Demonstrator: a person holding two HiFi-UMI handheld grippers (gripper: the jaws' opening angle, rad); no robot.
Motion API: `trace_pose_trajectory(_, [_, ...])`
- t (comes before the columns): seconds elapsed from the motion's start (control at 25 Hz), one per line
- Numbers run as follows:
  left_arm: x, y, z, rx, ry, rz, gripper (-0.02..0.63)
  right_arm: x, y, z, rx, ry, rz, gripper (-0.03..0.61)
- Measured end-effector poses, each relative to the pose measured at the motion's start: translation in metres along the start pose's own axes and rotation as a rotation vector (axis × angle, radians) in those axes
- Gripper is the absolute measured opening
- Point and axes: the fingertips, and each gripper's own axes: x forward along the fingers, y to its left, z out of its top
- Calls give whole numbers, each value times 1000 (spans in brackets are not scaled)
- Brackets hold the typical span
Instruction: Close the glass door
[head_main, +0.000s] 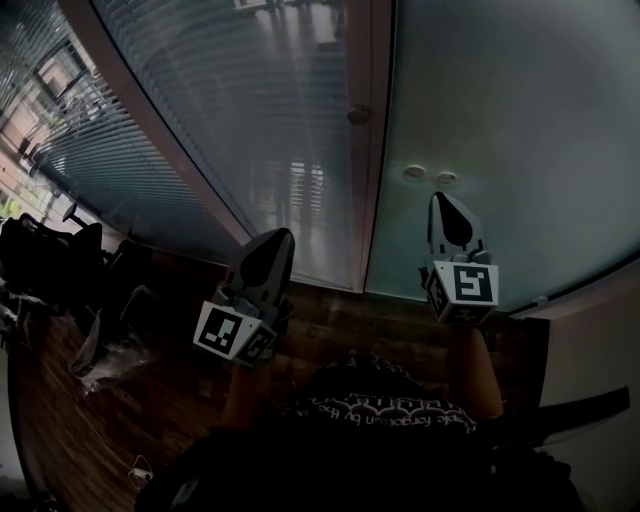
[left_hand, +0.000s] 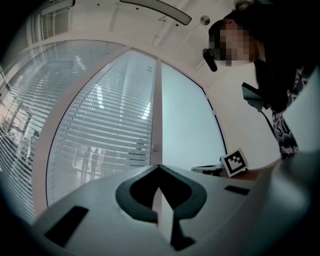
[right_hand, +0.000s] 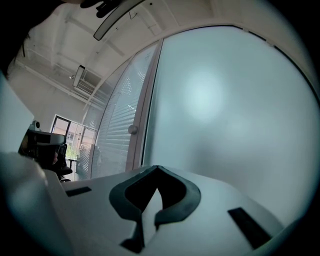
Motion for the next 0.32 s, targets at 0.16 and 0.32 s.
trace_pose_trajectory(0.16, [0, -8, 0, 6, 1, -11, 2, -8, -3, 0, 4, 3, -7, 3])
trace_pose_trajectory(0.32, [-1, -10, 1, 0, -15, -10, 2, -11, -6, 2, 9, 11, -22, 3])
